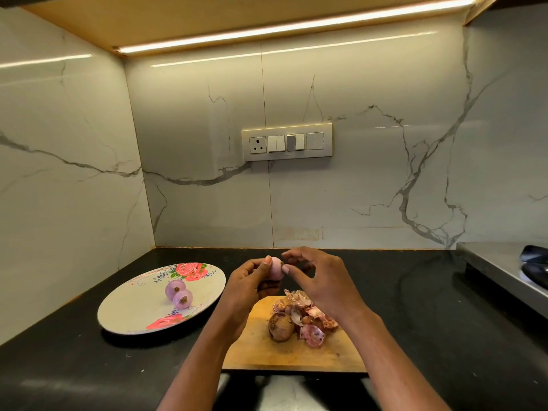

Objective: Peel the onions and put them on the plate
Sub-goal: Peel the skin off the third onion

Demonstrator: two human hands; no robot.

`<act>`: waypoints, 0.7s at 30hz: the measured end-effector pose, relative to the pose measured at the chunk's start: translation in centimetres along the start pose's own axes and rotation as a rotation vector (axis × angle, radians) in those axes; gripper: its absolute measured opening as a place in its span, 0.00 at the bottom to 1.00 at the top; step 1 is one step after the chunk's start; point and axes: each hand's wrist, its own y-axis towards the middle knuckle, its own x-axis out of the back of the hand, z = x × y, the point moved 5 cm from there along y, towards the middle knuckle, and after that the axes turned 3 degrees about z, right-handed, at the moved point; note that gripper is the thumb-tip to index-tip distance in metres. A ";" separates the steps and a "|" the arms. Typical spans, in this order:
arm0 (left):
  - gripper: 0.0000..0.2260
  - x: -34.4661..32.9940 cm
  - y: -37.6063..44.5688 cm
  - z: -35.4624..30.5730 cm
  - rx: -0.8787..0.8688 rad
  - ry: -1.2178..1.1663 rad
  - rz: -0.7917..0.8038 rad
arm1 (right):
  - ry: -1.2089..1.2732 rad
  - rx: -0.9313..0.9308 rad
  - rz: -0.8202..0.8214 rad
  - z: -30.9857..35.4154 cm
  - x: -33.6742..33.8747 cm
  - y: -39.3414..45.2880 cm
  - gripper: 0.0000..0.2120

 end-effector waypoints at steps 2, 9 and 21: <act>0.12 -0.1 0.0 0.0 0.000 0.002 0.005 | -0.015 0.037 -0.009 0.4 0.0 -0.1 0.11; 0.15 -0.3 0.1 0.3 0.016 0.009 0.005 | 0.000 0.049 -0.053 0.8 -0.2 -0.4 0.08; 0.12 0.0 0.1 0.0 0.000 -0.110 -0.023 | 0.033 -0.055 -0.034 0.0 0.5 -0.2 0.08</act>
